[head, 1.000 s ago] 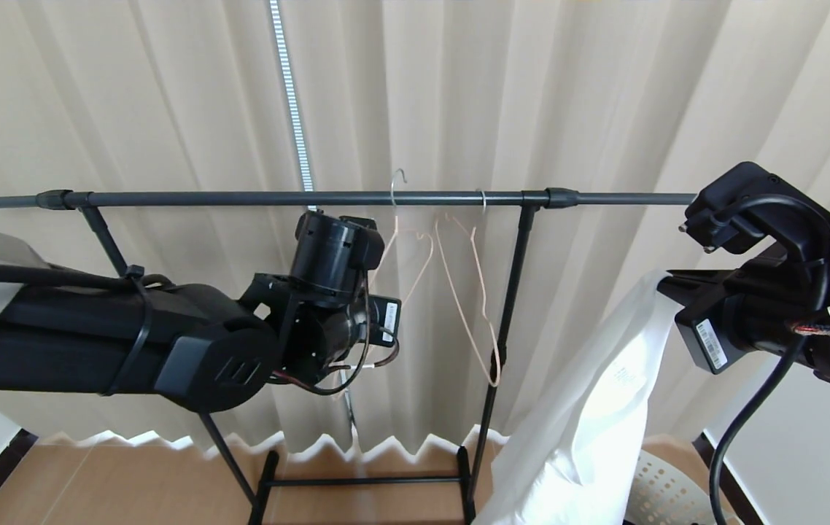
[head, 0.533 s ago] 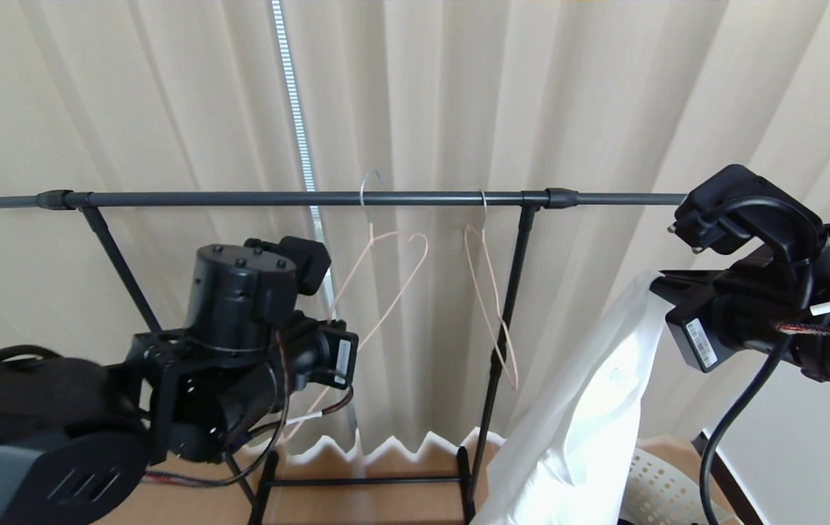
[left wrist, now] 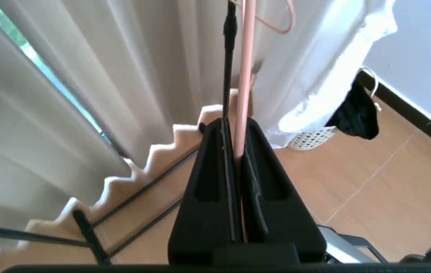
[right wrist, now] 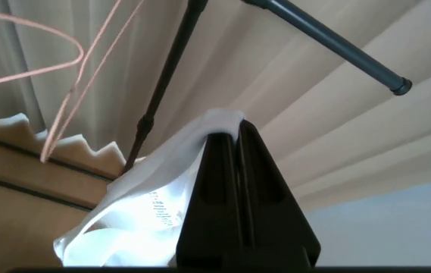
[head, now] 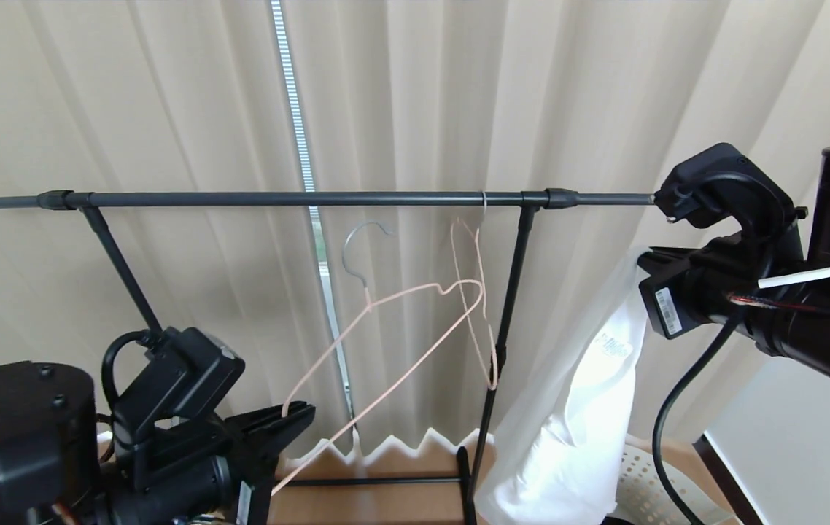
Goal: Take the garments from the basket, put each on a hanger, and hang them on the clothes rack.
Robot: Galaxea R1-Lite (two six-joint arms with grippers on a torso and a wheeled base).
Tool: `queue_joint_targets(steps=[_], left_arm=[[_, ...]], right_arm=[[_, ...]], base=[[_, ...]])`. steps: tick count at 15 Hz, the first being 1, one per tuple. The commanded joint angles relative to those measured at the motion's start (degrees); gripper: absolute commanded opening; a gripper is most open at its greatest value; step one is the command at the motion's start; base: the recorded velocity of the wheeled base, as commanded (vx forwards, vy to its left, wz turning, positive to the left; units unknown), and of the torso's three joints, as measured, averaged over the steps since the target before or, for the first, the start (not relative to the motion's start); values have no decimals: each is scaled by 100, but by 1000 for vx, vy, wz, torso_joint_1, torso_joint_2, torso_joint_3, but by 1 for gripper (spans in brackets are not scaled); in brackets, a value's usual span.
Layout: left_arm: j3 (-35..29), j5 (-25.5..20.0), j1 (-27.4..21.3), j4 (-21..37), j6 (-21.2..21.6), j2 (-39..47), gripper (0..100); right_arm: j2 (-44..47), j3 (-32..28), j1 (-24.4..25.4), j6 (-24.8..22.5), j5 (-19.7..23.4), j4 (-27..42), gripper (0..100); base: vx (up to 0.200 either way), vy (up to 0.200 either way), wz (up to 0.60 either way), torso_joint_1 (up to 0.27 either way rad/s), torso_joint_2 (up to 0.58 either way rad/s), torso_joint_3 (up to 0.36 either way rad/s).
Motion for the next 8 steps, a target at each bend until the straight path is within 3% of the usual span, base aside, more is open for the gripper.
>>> queue_joint_targets(steps=[1,6,8], left_arm=[[417,-59,-14,-273,6,-387,0],[839,-209,-93,-528,208,-537,0],[865,-499,-93,-528,226,-660,0]], right_arm=[[212,6,2,15,-62,-191,0],[687,41,20,129,-361,-630,0],[696,-29,37,243,-422,-639,0]], base=[[0,0,0,0,0,0],[0,0,0,0,0,0],[0,0,0,0,0,0]])
